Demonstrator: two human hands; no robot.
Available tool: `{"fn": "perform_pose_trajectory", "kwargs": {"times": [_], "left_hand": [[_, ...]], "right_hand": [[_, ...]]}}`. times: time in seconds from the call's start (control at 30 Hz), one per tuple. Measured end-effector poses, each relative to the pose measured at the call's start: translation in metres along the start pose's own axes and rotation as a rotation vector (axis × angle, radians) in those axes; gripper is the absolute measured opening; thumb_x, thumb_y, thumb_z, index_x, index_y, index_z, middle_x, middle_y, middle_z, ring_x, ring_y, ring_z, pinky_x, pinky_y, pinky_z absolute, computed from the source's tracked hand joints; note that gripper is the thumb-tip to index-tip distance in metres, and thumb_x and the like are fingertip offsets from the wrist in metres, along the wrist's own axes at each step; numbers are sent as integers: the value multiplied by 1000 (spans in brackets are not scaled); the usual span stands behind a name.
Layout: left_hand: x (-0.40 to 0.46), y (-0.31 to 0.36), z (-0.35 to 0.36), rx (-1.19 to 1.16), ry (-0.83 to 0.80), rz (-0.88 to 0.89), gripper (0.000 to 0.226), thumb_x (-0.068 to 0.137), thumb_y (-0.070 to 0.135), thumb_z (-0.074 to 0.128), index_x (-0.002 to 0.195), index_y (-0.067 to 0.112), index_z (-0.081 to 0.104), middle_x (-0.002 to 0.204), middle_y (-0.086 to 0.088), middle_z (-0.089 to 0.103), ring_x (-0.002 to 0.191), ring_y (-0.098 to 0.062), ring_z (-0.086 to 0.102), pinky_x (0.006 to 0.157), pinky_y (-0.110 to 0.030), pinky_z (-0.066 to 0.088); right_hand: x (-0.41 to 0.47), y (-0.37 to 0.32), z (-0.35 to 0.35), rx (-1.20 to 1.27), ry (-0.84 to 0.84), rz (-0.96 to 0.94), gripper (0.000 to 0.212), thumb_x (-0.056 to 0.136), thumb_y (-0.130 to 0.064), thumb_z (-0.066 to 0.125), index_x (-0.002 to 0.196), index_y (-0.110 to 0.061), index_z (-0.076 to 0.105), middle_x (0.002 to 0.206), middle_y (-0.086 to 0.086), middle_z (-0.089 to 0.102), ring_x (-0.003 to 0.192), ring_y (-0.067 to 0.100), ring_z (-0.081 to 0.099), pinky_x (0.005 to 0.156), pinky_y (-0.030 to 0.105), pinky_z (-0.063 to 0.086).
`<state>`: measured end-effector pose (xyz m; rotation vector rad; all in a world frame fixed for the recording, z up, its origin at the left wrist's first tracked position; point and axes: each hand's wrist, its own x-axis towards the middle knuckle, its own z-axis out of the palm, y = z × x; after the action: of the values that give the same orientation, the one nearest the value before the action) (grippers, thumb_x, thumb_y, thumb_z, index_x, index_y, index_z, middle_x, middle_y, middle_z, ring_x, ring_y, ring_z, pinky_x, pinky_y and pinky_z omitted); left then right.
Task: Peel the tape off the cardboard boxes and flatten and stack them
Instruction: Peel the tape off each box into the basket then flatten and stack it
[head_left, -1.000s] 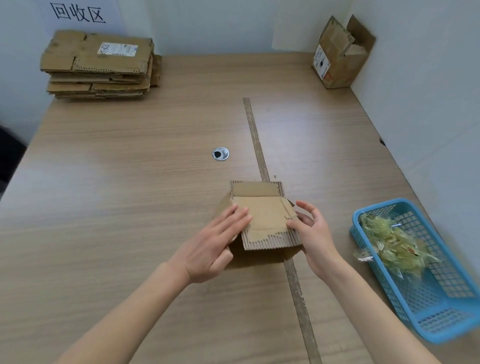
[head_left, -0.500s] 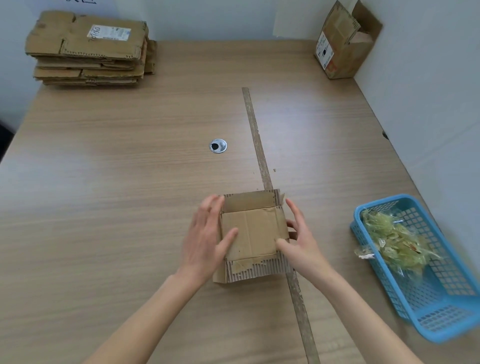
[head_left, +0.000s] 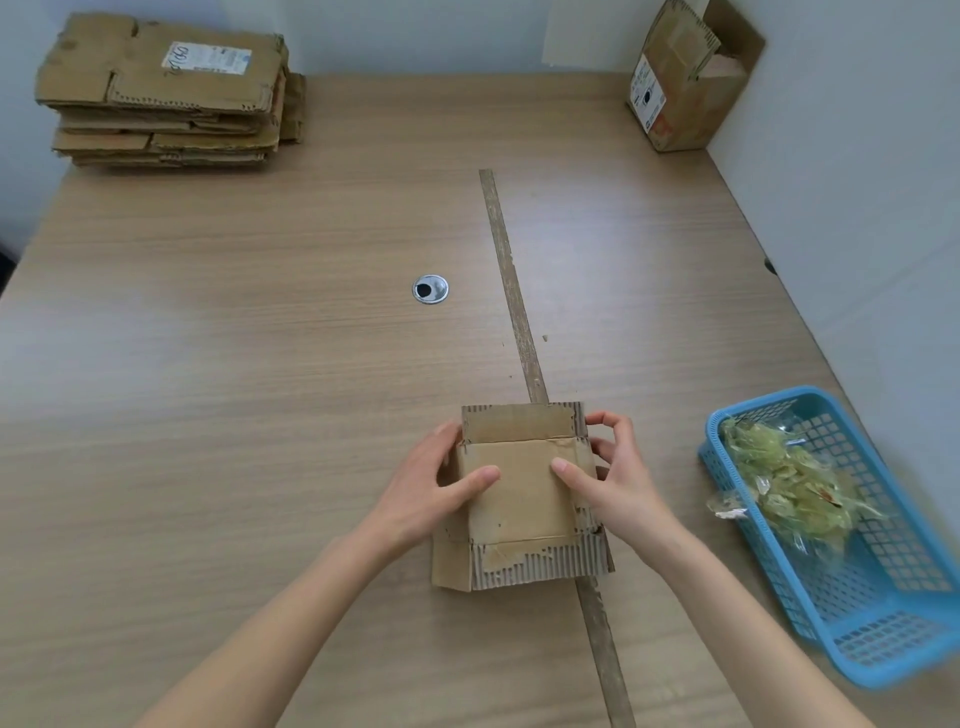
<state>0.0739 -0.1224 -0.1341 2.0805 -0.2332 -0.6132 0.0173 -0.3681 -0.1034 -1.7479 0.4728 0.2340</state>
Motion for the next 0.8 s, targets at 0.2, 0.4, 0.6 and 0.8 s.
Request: {"fn": "perform_pose_trajectory", "kwargs": {"times": [0.2, 0.4, 0.6, 0.8], "left_hand": [[11, 15, -2, -48, -101, 128, 112, 50, 57, 97, 147, 44, 44, 141, 24, 47, 132, 6, 43, 114, -28, 38], [14, 22, -5, 122, 36, 305, 81, 42, 63, 94, 110, 32, 61, 105, 16, 53, 98, -7, 56, 83, -28, 47], [18, 24, 1, 42, -23, 237, 47, 49, 47, 99, 81, 29, 69, 87, 13, 70, 85, -6, 64, 74, -32, 53], [26, 28, 11, 13, -343, 148, 32, 62, 29, 99, 77, 39, 73, 71, 14, 68, 69, 4, 57, 63, -20, 43]], "right_hand": [[-3, 11, -27, 34, -57, -9, 53, 91, -16, 75, 122, -44, 42, 120, -2, 72, 101, 20, 73, 82, 36, 60], [-11, 15, -39, 4, 16, -75, 66, 89, -13, 77, 132, -51, 44, 121, -7, 70, 103, 17, 72, 90, 42, 61], [-15, 10, -46, -77, 29, -89, 74, 92, -14, 74, 142, -58, 40, 130, -24, 53, 125, 7, 57, 96, 24, 52], [-15, 10, -59, -125, -3, -72, 75, 93, -12, 73, 138, -62, 41, 127, -22, 56, 126, -3, 52, 116, 37, 39]]}}
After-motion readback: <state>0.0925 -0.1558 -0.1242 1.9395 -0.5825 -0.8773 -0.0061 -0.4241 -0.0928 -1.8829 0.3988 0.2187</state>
